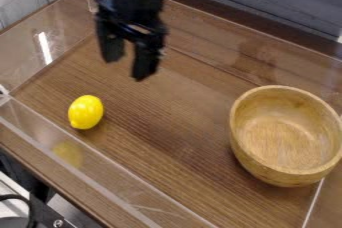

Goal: Put the lemon in the brown bowl

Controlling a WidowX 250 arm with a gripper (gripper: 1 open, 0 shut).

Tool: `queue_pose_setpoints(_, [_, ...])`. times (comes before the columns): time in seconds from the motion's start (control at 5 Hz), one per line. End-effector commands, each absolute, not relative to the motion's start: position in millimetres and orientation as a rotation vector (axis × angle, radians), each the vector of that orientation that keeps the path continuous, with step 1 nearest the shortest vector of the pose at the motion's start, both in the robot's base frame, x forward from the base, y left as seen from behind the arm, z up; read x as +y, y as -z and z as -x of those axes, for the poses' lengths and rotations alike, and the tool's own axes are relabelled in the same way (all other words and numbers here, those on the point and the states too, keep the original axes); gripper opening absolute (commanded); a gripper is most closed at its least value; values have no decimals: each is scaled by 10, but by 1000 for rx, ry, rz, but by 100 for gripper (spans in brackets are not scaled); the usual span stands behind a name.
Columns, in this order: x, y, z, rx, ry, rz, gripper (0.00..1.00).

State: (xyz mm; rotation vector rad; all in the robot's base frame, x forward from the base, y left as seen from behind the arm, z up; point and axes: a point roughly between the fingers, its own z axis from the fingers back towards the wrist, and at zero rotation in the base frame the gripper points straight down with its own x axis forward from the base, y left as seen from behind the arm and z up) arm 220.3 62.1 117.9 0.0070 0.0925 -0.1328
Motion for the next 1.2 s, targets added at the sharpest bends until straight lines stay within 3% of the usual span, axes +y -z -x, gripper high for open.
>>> queue_pose_setpoints(0.0, [833, -1258, -2095, 35, 150, -38, 100])
queue_pose_setpoints(0.4, [1107, -1132, -1896, 23, 121, -47, 100])
queue_pose_setpoints(1.0, [1124, -831, -1854, 5, 59, -23, 100])
